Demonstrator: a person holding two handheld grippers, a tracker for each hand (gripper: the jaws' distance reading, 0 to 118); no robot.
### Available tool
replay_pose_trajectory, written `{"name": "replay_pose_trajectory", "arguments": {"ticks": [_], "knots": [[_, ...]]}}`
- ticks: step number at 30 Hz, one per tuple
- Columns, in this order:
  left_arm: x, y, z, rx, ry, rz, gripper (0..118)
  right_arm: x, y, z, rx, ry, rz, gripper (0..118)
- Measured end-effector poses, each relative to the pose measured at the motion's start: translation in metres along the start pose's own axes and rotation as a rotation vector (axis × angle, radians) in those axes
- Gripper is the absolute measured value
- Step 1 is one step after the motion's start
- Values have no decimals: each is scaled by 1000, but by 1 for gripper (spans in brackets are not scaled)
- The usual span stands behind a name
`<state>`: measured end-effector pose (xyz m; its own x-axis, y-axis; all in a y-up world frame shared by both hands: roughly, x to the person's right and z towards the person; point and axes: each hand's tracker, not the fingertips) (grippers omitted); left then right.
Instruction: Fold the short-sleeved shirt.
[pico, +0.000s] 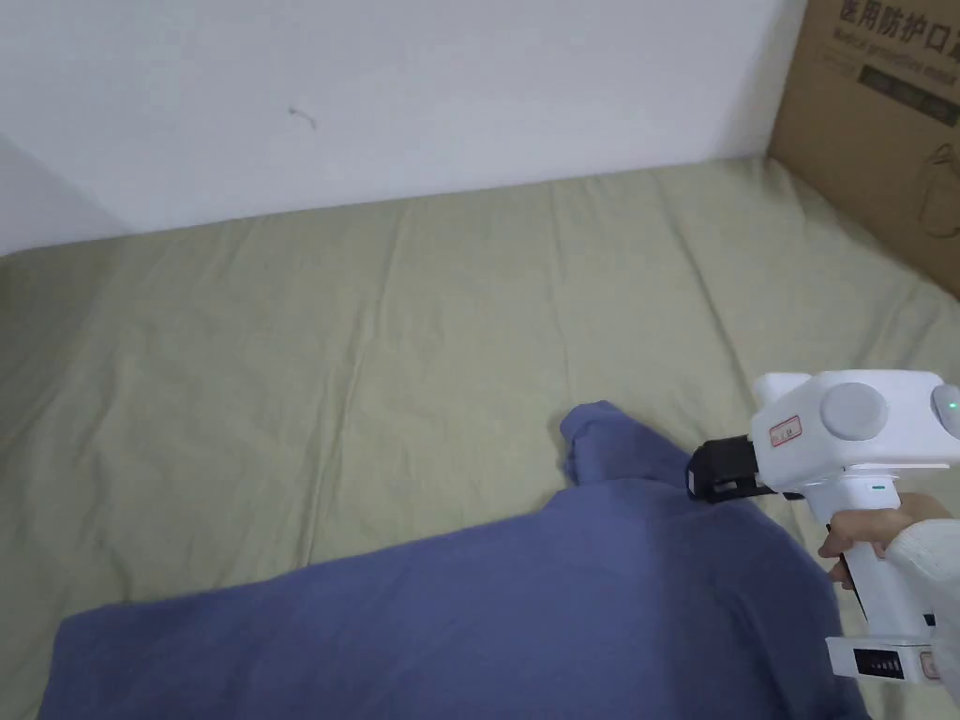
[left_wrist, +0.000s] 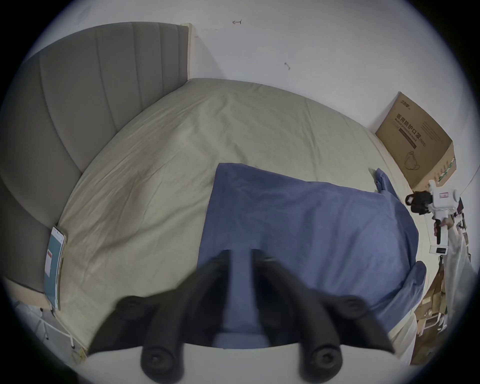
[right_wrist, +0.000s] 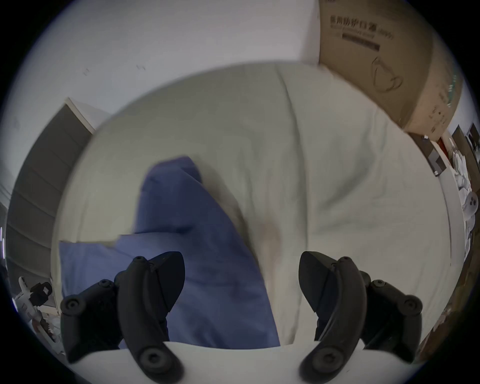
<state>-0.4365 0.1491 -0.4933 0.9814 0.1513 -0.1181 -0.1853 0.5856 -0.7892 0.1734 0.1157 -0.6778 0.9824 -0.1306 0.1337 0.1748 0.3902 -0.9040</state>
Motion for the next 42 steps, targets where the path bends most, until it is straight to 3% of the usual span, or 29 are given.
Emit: {"name": "replay_pose_trajectory", "arguments": {"ticks": [1, 2, 3, 4, 5, 6, 8, 10, 14, 16, 18, 19, 20, 21, 22, 26, 36, 40, 42], "knots": [[-1, 3, -5, -9, -1, 10, 65, 0, 0, -12, -52, 24, 2, 92], [-2, 7, -11, -30, -1, 16, 86, -2, -2, -19, -95, 15, -23, 80], [-2, 12, -16, -39, -3, 15, 99, -8, -4, -21, -109, -33, -43, 59], [-4, 16, -21, -30, -8, 13, 100, -11, -5, -17, -31, -101, -4, 54], [-4, 23, -26, -28, -12, 13, 100, -12, -3, -14, -43, -55, 4, 50], [-6, 31, -34, -32, -14, 18, 100, -14, -4, -12, -46, -54, 26, 39], [-11, 48, -53, -40, -8, 58, 100, -15, -3, -5, -39, -53, 42, 4], [-16, 65, -75, -44, -1, 92, 100, -12, 0, -2, -42, 1, -12, 2], [-12, 94, -121, -94, 24, 85, 98, -6, -5, -8, -46, 6, -27, 2], [-13, 99, -146, -119, 25, 80, 73, -7, -5, -9, -42, 6, -28, 2], [-7, 96, -164, -189, 125, 50, 70, -8, -4, -9, -42, 2, -31, 2], [-1, 95, -163, -174, 78, 15, 64, -9, -3, -9, -43, -1, -29, 2], [6, 97, -154, -156, 109, -20, 49, -10, -3, -7, -42, -3, -29, 2], [2, 100, -155, -143, 116, -57, 20, -10, -3, -3, -39, -2, -28, 2], [4, 102, -151, -133, 128, -74, 3, -10, -2, 1, -35, 4, -26, 2], [16, 103, -131, -149, 105, -86, 3, -6, -6, 39, 13, 155, -84, 2], [-8, 64, 45, 65, -59, -70, 3, 19, -78, 171, 132, 146, 9, 2], [-34, 3, 99, 45, -94, -16, 3, 38, -145, 189, 88, 157, -3, 2], [-46, -32, 106, -3, -89, 8, 3, 42, -185, 181, 15, 103, 11, 2]]}}
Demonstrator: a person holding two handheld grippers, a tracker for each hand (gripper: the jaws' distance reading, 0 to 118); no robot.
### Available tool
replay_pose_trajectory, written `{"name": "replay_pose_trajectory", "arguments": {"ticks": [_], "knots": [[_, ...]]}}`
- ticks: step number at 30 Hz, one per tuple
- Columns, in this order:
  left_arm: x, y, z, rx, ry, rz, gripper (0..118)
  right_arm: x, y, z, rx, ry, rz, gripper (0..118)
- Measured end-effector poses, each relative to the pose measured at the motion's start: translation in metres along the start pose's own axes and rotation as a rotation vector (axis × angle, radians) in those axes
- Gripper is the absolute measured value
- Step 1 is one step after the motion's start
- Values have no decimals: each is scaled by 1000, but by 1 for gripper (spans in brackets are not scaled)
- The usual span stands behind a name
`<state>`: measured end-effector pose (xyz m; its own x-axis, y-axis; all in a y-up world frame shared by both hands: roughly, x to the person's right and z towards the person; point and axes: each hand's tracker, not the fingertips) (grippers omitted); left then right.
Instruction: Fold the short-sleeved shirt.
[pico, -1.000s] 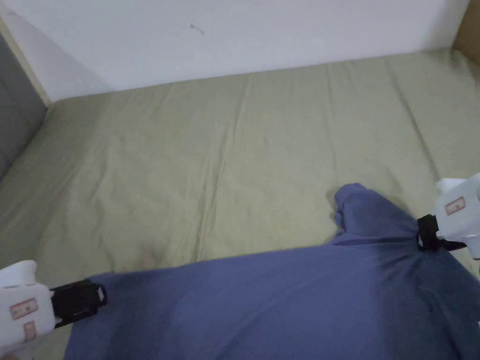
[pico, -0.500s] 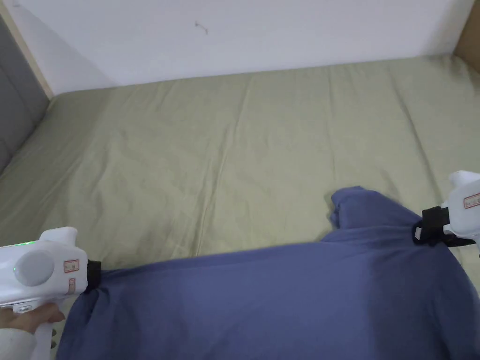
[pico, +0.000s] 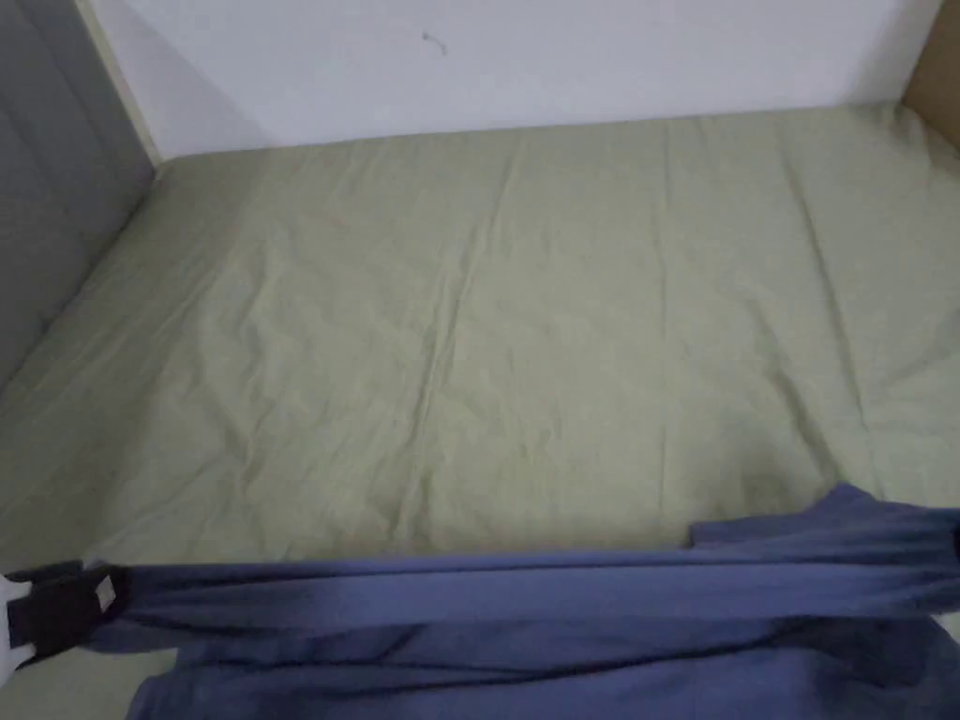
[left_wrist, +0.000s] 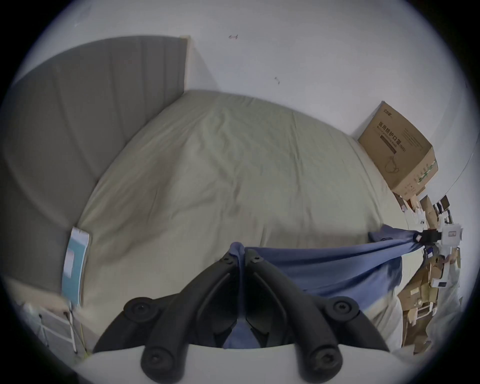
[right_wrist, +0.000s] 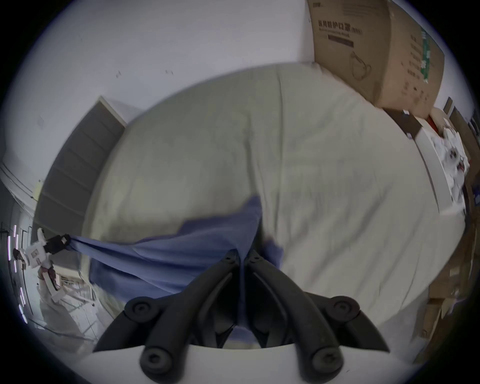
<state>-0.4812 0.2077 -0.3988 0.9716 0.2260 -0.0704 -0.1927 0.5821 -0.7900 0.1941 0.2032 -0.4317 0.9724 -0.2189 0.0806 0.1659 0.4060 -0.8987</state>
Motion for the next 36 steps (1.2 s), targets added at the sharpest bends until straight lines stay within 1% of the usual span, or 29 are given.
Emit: {"name": "replay_pose_trajectory", "arguments": {"ticks": [2, 4, 6, 7, 8, 9, 10, 11, 12, 13, 14, 15, 17, 18, 19, 20, 21, 22, 23, 24, 25, 26, 28, 29, 30, 31, 32, 33, 36], "knots": [[-8, -38, 0, -55, 34, 29, 3, -5, -40, -9, -76, -32, -3, 2], [-12, -76, -4, -45, 53, 44, 3, -3, -76, -25, -114, -87, 17, 2], [-22, -101, -20, -130, 49, 106, 4, -8, -101, -40, -172, -127, 20, 2], [-26, -111, -28, -129, 63, 127, 9, -9, -108, -46, -145, -101, 10, 5], [-30, -116, -33, -122, 58, 148, 25, -10, -112, -47, -130, -82, -4, 15], [-32, -119, -32, -104, 54, 195, 66, -9, -111, -44, -105, -69, -22, 42], [-34, -120, -32, -91, 57, 219, 99, -11, -110, -39, -74, -54, -46, 65], [-34, -117, -30, -103, 80, 214, 112, -14, -107, -31, -55, -31, -59, 73], [-35, -115, -24, -98, 76, 211, 115, -18, -105, -22, -43, -22, -55, 74], [-37, -114, -16, -59, 53, 219, 115, -22, -100, -10, -14, -26, -44, 74], [-38, -111, -4, -10, 40, 225, 116, -31, -97, 0, 27, -69, -10, 74], [-43, -109, 3, 15, 31, 240, 112, -41, -94, 11, 67, -91, 37, 74], [-50, -107, 17, 32, 34, 259, 112, -66, -89, 33, 157, -107, 110, 74], [-54, -108, 23, 48, 24, 271, 111, -78, -87, 41, 207, -71, 130, 74], [-47, -110, 32, 60, 6, 289, 106, -92, -86, 47, 249, -35, 139, 71], [-50, -113, 35, 72, -15, 309, 94, -105, -86, 51, 292, -13, 124, 63], [-54, -118, 38, 77, -45, 336, 58, -119, -85, 52, 344, 20, 114, 30], [-55, -124, 36, 70, -57, 360, 27, -133, -85, 48, 349, 47, 121, 9], [-55, -131, 35, 62, -59, 382, 4, -145, -85, 43, 335, 86, 124, 8], [-58, -139, 33, 70, -52, 396, 4, -159, -85, 36, 317, 142, 130, 8], [-62, -146, 31, 58, -60, 419, 3, -175, -88, 28, 307, 169, 135, 8], [-66, -152, 30, 44, -77, 458, 3, -188, -90, 21, 282, 193, 158, 5], [-70, -162, 26, 87, -140, 531, 4, -210, -95, 5, 234, 216, 207, 4], [-73, -165, 25, 95, -187, 580, 7, -219, -97, -2, 222, 237, 219, 4], [-77, -166, 22, 100, -237, 617, 31, -228, -100, -7, 205, 258, 220, 4], [-77, -166, 21, 115, -267, 644, 66, -236, -101, -12, 181, 274, 225, 4], [-79, -164, 16, 118, -288, 661, 96, -242, -103, -15, 169, 283, 227, 4], [-80, -161, 9, 96, -306, 666, 114, -244, -105, -21, 159, 287, 235, 4], [-94, -152, -15, 88, -328, 642, 113, -254, -111, -25, 143, 277, 272, 4]]}}
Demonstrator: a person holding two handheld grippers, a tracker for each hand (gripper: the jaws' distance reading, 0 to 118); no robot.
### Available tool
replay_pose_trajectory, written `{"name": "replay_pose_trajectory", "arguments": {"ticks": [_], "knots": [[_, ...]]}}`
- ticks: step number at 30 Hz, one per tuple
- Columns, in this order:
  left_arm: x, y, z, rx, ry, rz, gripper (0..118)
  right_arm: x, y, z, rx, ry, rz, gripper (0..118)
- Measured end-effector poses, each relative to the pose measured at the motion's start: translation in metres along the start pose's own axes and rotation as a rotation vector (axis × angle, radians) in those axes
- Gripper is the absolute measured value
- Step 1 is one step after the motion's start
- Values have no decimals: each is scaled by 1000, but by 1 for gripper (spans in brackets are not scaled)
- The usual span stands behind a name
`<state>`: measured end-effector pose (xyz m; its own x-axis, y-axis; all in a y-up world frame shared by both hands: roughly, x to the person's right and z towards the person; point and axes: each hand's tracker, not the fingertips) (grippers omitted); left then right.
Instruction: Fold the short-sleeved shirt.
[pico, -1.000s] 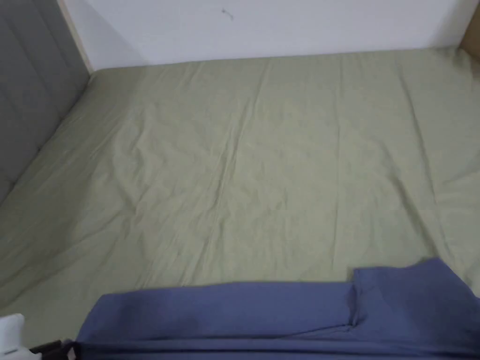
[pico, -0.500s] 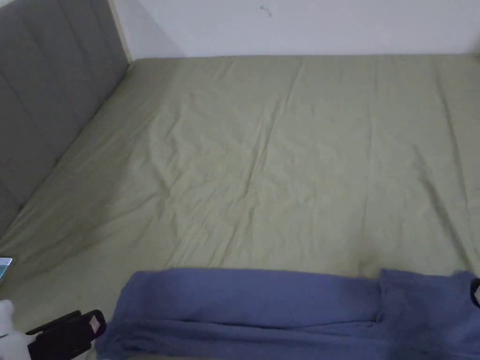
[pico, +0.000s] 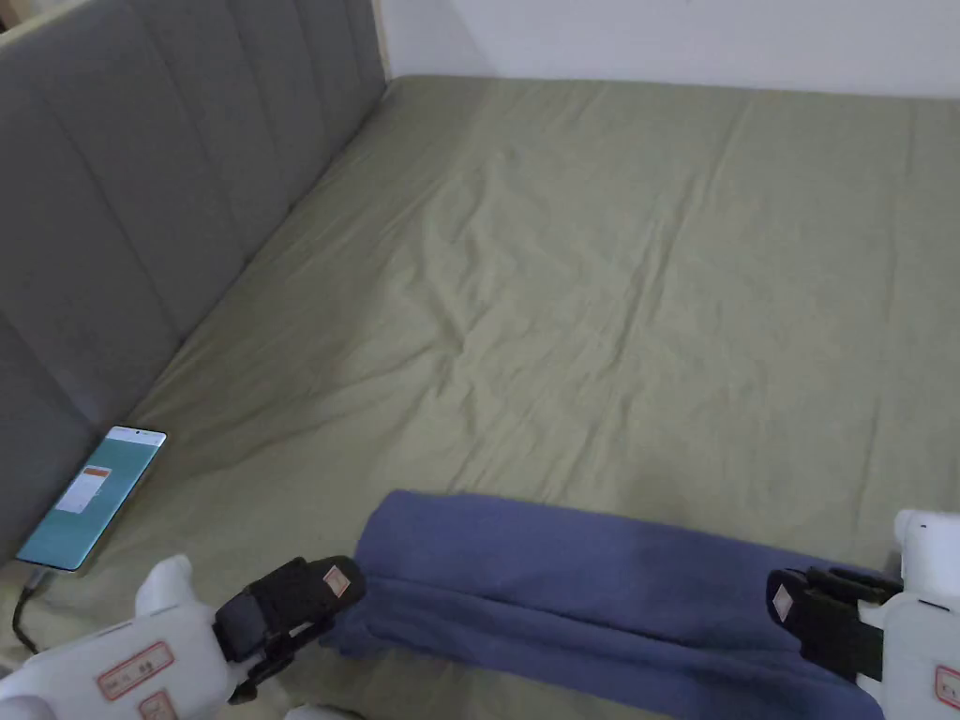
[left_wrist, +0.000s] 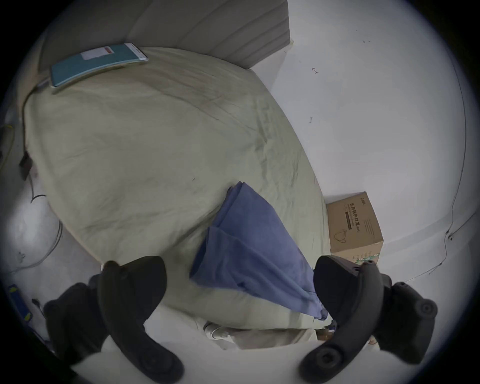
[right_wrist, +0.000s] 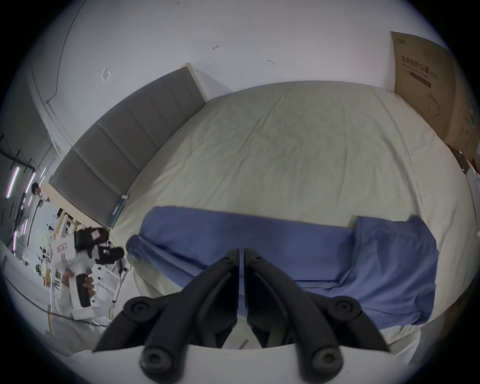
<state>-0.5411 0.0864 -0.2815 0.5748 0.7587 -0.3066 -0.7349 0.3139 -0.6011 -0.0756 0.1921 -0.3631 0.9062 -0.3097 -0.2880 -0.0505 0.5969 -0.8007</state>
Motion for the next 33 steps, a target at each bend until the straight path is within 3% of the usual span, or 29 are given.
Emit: {"name": "replay_pose_trajectory", "arguments": {"ticks": [2, 4, 8, 10, 11, 12, 13, 14, 15, 16, 18, 23, 25, 33], "knots": [[-7, 5, -18, -22, 26, 21, 113, -1, -3, -1, -2, 0, -2, 4], [-17, 4, -39, -67, -32, 134, 116, 1, -4, -4, -21, 7, -15, 4], [-29, 12, -55, -73, -142, 163, 117, 6, -4, -10, -37, -23, -22, 4], [-28, 17, -54, -62, -184, 243, 116, 9, -5, -13, -42, -9, -53, 4], [-27, 17, -55, -67, -206, 231, 110, 11, -4, -15, -43, -5, -63, 4], [-29, 16, -59, -65, -206, 229, 76, 13, -4, -17, -46, -11, -72, 4], [-31, 15, -67, -79, -194, 238, 25, 12, -5, -19, -49, -15, -81, 4], [-32, 11, -80, -148, -99, 235, 11, 14, -5, -21, -54, -12, -88, 4], [-31, 4, -86, -162, -40, 228, 9, 16, -6, -20, -54, -16, -95, 4], [-29, 5, -82, -137, -114, 227, 9, 17, -7, -18, -51, -18, -104, 4], [-13, 16, -63, -73, -108, 220, 9, 21, -7, -7, -43, -27, -113, 4], [84, 26, -43, -75, -97, -103, 9, 54, -5, 11, 28, -59, -201, 4], [141, 13, -45, -113, -119, -305, 9, 67, -6, 21, 60, -67, -258, 4], [276, -123, -137, -355, -141, -965, 10, 114, -27, 58, 121, -114, -374, 4]]}}
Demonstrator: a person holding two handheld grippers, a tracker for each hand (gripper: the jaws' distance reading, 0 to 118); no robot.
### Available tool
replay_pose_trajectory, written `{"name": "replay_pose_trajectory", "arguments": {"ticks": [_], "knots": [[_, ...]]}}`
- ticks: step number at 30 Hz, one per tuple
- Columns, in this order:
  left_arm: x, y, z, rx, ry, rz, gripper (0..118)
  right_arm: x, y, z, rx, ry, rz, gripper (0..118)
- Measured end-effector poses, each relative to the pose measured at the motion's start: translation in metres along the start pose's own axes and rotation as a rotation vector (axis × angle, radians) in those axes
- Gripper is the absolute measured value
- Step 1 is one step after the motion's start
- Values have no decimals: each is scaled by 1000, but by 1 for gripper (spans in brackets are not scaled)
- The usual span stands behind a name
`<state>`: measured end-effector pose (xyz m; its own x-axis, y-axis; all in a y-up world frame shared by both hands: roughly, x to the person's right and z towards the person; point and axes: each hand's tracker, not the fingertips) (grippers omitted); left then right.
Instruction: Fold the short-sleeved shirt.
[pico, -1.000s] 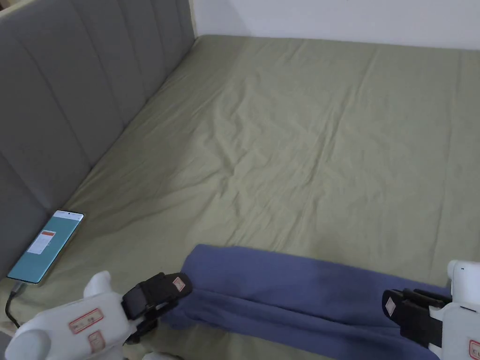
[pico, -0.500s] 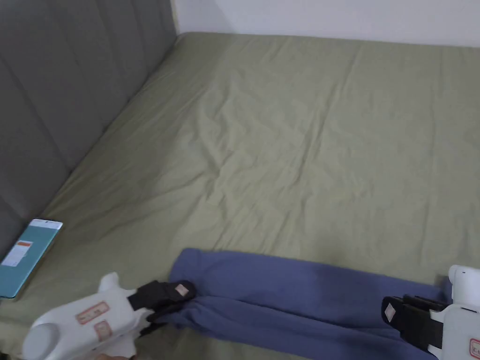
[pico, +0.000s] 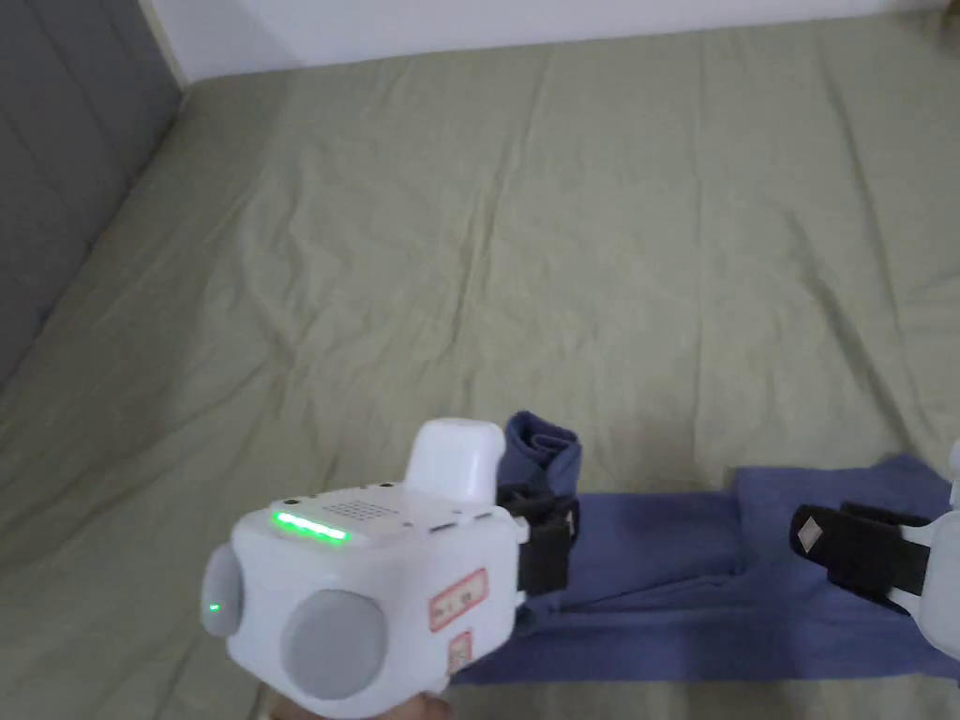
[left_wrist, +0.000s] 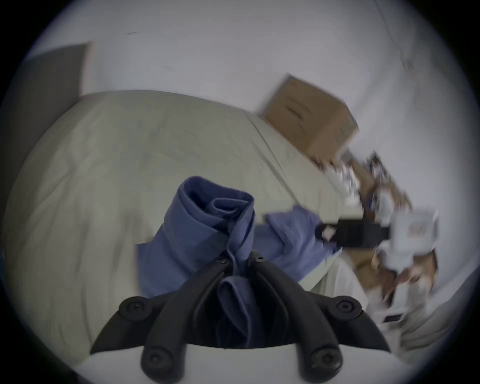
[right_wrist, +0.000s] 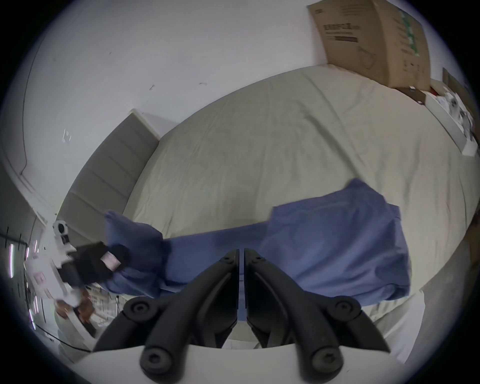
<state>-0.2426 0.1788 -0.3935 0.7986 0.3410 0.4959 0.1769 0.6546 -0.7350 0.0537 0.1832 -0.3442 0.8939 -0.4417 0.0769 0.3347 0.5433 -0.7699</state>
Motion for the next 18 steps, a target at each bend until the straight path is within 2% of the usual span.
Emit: {"name": "replay_pose_trajectory", "arguments": {"ticks": [4, 5, 6, 8, 9, 10, 12, 14, 15, 16, 17, 18], "knots": [[39, -17, -79, -113, -12, -58, 10, 35, -5, 20, 38, -46, -81, 4], [43, -19, -92, -116, 4, -86, 15, 42, -7, 23, 44, -59, -102, 4], [44, -23, -101, -129, 7, -70, 39, 52, -9, 28, 46, -74, -128, 4], [46, -20, -115, -191, -9, -29, 99, 68, -12, 35, 52, -90, -171, 4], [46, -17, -111, -180, -35, 3, 109, 75, -13, 39, 55, -98, -194, 4], [40, -16, -101, -130, -58, 23, 105, 80, -15, 42, 56, -103, -203, 4], [33, -9, -90, -120, -35, 55, 104, 89, -17, 46, 60, -110, -215, 4], [21, -4, -67, -67, -21, 123, 104, 93, -19, 47, 59, -119, -222, 4], [11, -2, -56, -37, -31, 175, 100, 95, -21, 47, 60, -120, -225, 4], [2, -2, -46, -13, -35, 219, 91, 95, -21, 46, 61, -121, -230, 4], [-9, -1, -36, 3, -23, 266, 74, 97, -21, 44, 58, -115, -235, 4], [-17, -2, -30, 7, -5, 303, 41, 97, -22, 43, 54, -108, -239, 4]]}}
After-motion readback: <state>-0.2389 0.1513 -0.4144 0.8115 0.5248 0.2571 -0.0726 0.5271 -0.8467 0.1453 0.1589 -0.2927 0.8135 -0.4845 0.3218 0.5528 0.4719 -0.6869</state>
